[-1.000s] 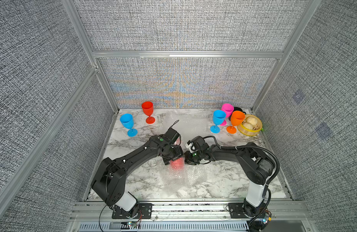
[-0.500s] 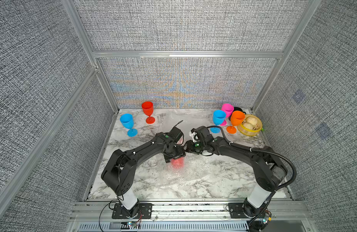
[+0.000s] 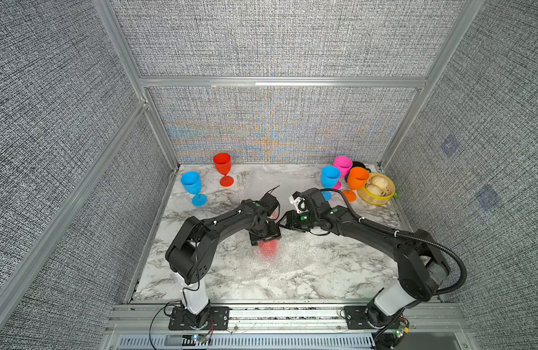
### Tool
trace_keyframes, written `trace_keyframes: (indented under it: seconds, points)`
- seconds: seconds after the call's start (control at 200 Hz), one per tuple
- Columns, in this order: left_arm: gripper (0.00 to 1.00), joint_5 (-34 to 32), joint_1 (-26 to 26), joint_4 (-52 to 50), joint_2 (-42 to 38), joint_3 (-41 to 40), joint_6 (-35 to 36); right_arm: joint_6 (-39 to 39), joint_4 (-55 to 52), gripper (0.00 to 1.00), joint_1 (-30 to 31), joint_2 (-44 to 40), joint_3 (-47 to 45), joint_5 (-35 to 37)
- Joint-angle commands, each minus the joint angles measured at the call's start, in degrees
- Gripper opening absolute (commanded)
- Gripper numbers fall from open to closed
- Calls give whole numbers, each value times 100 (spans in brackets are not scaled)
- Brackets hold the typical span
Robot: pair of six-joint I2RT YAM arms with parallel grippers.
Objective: Unpack wine glasses from bubble wrap
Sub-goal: Place the bubble wrap at the center of the board.
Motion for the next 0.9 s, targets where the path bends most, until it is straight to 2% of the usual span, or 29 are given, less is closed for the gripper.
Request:
trace_keyframes:
  seconds: [0.0, 0.245, 0.35, 0.57, 0.731, 0.896]
  points:
    - [78, 29, 4, 35, 82, -9, 104, -8, -14, 45, -13, -140, -53, -139]
    - [78, 12, -14, 44, 179, -24, 120, 21, -122, 15, -18, -511, -58, -201]
    - [78, 21, -14, 62, 190, -14, 127, -3, -214, 9, -37, -666, -53, -187]
    - [80, 30, -61, -36, 408, 190, 146, -108, -420, 13, -61, -997, -36, -40]
    - [89, 57, -68, -61, 439, 253, 171, -201, -589, 25, -105, -1156, 5, 30]
    - [98, -133, -66, -243, 185, 357, 267, -292, -725, 29, -133, -1332, -1, 166]
